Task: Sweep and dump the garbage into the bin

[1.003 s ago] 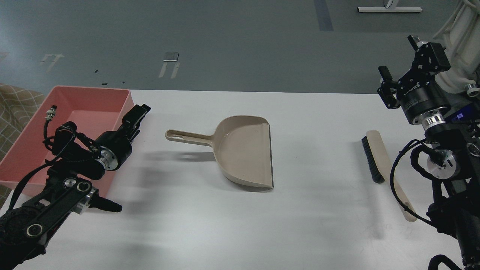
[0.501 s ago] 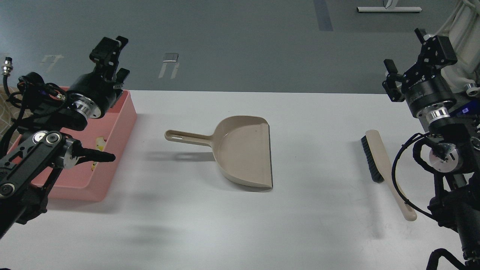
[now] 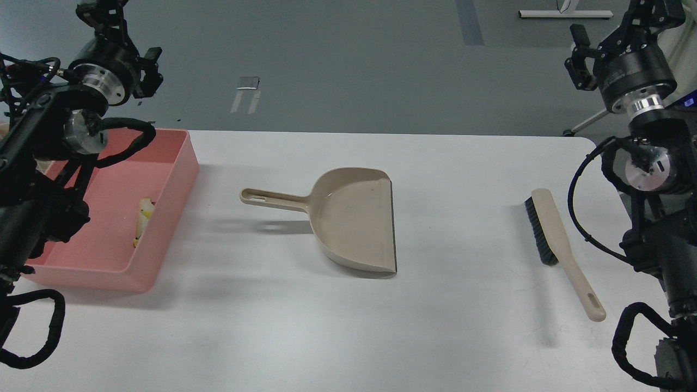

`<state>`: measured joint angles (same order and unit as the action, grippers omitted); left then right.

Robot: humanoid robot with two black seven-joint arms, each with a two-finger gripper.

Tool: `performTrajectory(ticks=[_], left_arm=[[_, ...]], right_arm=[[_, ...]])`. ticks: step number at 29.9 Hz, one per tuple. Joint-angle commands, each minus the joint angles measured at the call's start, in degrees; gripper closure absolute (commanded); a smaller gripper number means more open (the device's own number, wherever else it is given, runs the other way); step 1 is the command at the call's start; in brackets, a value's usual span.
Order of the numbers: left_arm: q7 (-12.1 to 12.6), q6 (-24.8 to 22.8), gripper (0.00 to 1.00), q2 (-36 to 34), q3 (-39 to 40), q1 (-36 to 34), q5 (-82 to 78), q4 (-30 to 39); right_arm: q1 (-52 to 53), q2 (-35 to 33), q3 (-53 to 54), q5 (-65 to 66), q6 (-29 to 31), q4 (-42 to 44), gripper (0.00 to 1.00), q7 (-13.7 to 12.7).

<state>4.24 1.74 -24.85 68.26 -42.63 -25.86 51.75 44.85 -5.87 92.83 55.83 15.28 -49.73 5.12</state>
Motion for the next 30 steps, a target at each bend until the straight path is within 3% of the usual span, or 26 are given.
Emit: performTrajectory(ticks=[1, 4, 9, 12, 30], left_arm=[[-4.31, -3.66, 0.04, 3.83, -0.49, -1.31, 6.44, -4.19], [-4.85, -6.21, 0.04, 7.43, -0.58, -2.81, 6.97, -8.22], [-5.56, -10.34, 0.04, 13.59, -0.32, -5.53, 7.14, -17.55], [-7.57, -12.54, 0.04, 16.14, -0.66, -6.77, 7.14, -20.72], [-9.42, -13.16, 0.02, 17.47, -0.76, -8.44, 7.14, -19.93]], right_arm=[[7.34, -0.11, -2.46, -8.06, 1.93, 7.7, 0.0, -2.12], [12.17, 0.24, -5.54, -15.54, 3.97, 13.75, 0.0, -3.62], [18.52, 1.91, -6.96, -17.6, 4.67, 23.44, 0.0, -2.84], [19.14, 2.79, -7.31, -17.68, 4.85, 25.38, 0.0, -2.48], [14.22, 3.14, -6.44, -18.3, 7.92, 22.14, 0.0, -2.4]])
